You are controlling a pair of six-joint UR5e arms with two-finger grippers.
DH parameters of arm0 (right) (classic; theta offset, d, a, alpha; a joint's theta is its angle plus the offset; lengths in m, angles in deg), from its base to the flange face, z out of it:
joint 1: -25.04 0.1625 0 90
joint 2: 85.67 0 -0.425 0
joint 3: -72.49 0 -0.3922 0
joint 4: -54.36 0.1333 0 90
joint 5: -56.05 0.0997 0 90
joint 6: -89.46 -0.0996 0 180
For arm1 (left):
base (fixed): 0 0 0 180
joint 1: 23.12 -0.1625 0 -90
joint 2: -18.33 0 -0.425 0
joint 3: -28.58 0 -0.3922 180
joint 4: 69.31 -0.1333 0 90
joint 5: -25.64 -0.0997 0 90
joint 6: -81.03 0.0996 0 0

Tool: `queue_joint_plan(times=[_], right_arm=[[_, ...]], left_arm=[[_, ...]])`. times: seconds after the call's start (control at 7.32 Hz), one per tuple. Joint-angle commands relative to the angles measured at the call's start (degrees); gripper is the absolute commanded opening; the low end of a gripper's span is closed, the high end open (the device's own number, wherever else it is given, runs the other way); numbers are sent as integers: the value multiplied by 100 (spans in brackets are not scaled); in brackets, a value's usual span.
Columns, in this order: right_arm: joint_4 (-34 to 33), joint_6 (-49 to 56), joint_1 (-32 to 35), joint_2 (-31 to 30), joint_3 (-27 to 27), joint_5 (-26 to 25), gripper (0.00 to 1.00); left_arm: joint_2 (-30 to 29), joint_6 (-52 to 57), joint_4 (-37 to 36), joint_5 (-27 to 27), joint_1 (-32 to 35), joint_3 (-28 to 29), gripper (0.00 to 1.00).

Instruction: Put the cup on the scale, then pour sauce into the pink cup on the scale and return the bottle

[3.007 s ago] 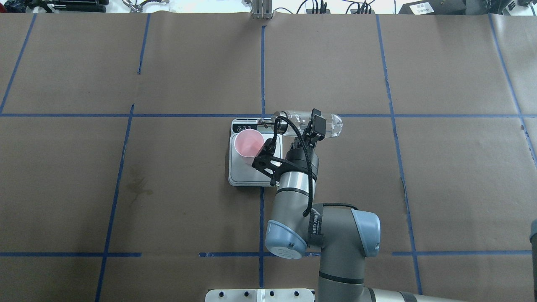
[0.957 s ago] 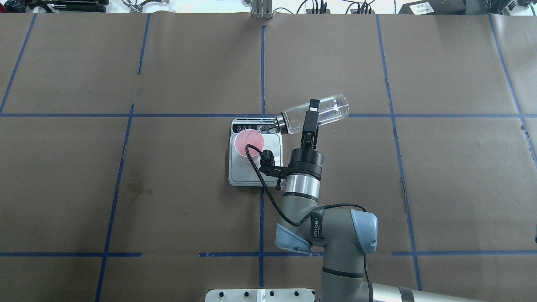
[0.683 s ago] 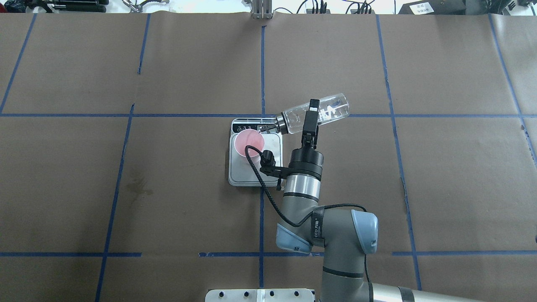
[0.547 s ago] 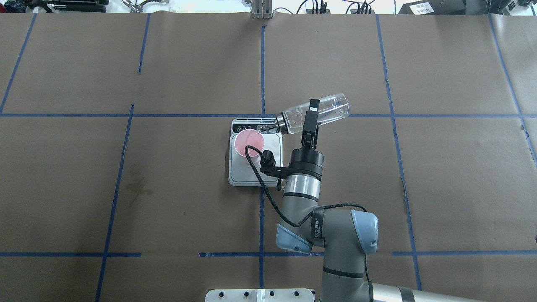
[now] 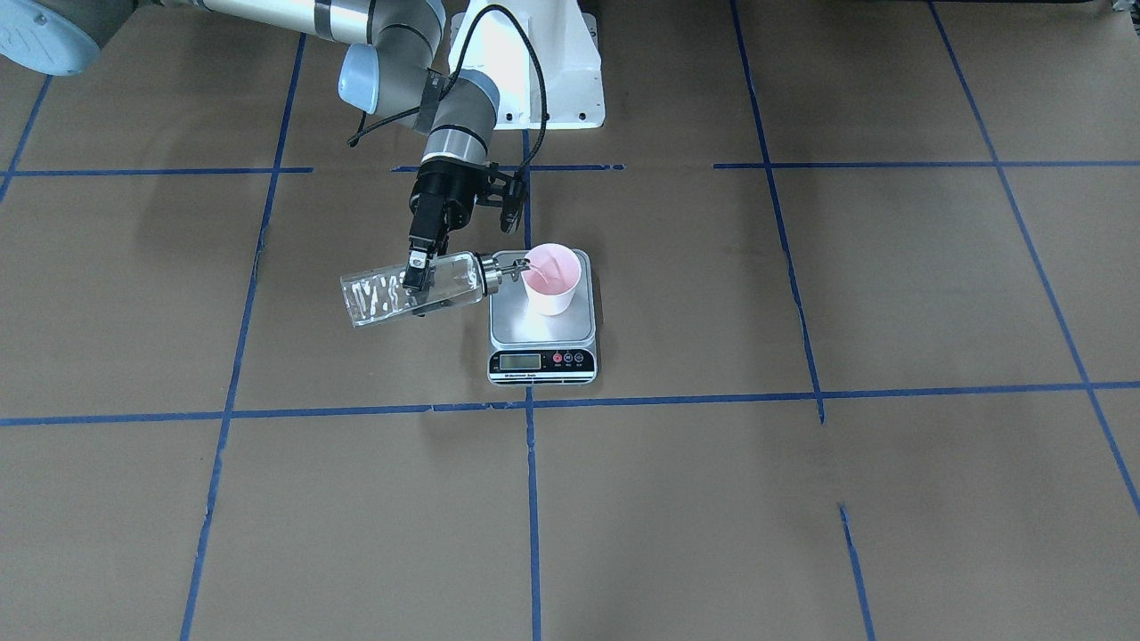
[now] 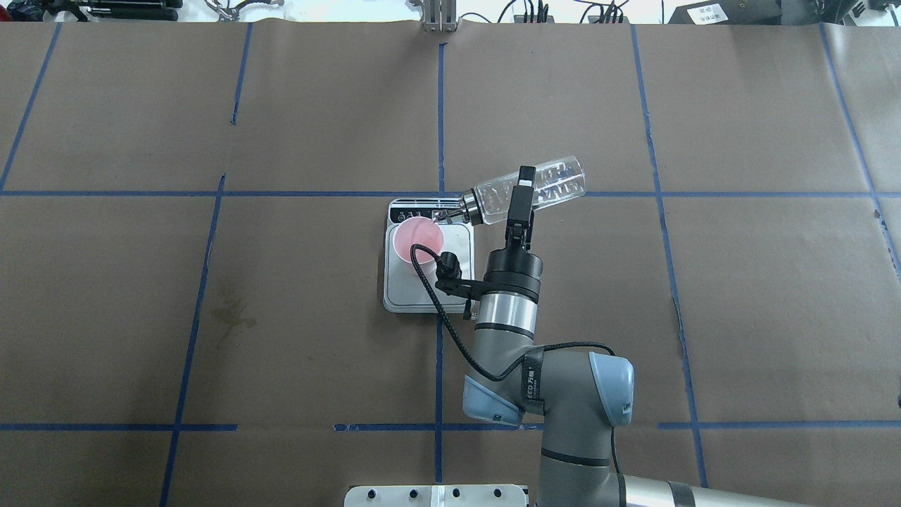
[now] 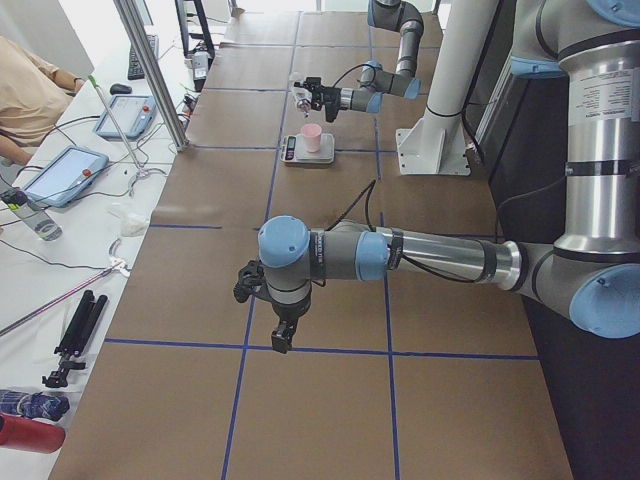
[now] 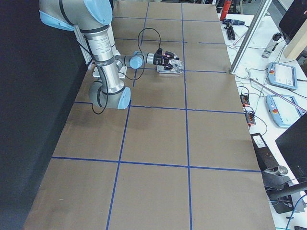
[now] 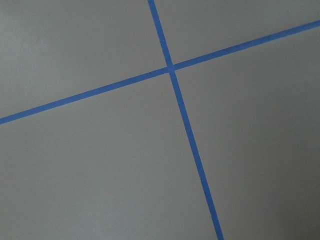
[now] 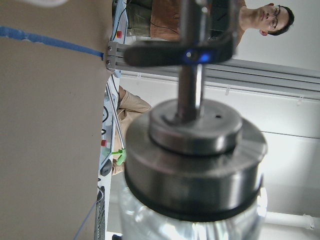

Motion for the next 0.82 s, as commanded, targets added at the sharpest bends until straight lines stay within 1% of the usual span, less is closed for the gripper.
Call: queue_joint_plan(times=[0.0, 0.68], right_arm=[[3, 0, 0, 1, 0, -7, 0], [3, 0, 9, 1, 0, -7, 0]], left_arm=[[2, 0, 0, 0, 0, 0, 100], [2, 0, 0, 0, 0, -9, 100]])
